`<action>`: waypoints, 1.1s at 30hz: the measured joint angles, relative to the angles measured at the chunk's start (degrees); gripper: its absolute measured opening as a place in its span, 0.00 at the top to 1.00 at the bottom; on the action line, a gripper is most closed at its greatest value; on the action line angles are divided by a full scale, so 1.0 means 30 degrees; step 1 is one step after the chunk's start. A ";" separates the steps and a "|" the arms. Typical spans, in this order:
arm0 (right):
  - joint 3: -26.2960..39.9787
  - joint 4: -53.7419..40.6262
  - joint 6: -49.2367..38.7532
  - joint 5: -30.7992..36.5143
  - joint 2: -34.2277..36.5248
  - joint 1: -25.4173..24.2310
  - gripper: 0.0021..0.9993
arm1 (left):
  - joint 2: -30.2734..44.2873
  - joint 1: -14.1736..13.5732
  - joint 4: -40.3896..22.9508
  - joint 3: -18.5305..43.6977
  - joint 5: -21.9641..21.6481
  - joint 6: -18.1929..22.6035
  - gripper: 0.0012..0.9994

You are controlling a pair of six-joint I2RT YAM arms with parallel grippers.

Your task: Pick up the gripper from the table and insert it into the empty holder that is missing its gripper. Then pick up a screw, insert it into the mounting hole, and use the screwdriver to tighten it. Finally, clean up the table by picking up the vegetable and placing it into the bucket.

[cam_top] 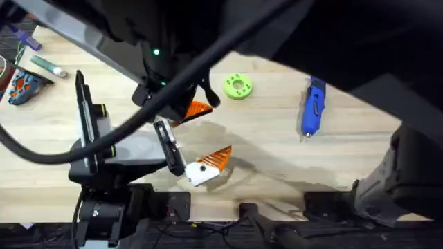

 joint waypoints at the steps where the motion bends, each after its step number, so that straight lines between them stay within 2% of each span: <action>1: 0.0000 0.0038 0.0007 0.0000 0.0106 0.0000 1.00 | -0.0005 0.0000 0.0000 0.0000 0.0000 0.0000 0.01; 33: 0.0000 -0.0150 0.0007 0.0000 0.0318 0.0000 1.00 | -0.0007 0.0000 0.0000 0.0000 0.0000 0.0000 0.01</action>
